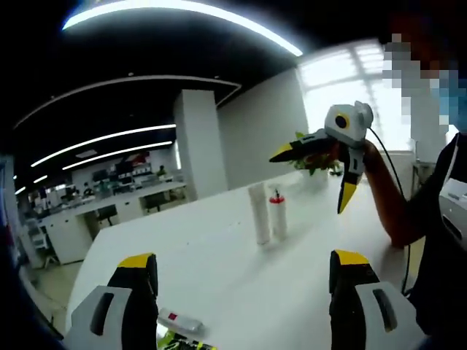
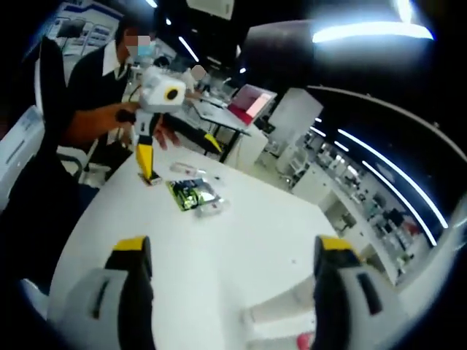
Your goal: Arrange the skincare products in the storage area until every visible bottle or jar stands upright without overlapping.
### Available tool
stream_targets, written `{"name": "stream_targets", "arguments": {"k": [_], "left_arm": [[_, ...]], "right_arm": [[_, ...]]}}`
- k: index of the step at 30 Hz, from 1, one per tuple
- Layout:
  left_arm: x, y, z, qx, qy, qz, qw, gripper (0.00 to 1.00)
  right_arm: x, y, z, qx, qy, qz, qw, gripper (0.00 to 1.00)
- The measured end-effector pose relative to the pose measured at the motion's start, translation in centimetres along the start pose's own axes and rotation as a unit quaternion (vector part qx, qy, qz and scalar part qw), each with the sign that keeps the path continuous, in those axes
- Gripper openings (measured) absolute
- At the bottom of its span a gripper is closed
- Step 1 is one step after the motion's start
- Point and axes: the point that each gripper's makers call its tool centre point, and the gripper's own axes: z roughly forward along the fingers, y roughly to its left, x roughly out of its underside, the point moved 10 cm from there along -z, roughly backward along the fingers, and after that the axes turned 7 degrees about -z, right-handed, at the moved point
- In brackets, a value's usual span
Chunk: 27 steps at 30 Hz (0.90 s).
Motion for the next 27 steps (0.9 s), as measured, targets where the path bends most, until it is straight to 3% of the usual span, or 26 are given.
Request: {"name": "stream_targets", "arguments": {"k": [10,27], "left_arm": [[1.4,1.0,-3.6,-0.030,-0.002,-0.014,0.9994,1.00],[3.0,1.6,-7.1,-0.042,-0.016,-0.031,0.9985,1.00]], "right_arm": [[-1.1,1.9,2.6,-0.033,-0.013,0.002,0.9994,0.86],[-2.5,4.0,5.0,-0.038,-0.016,0.023,0.9989,0.77]]}}
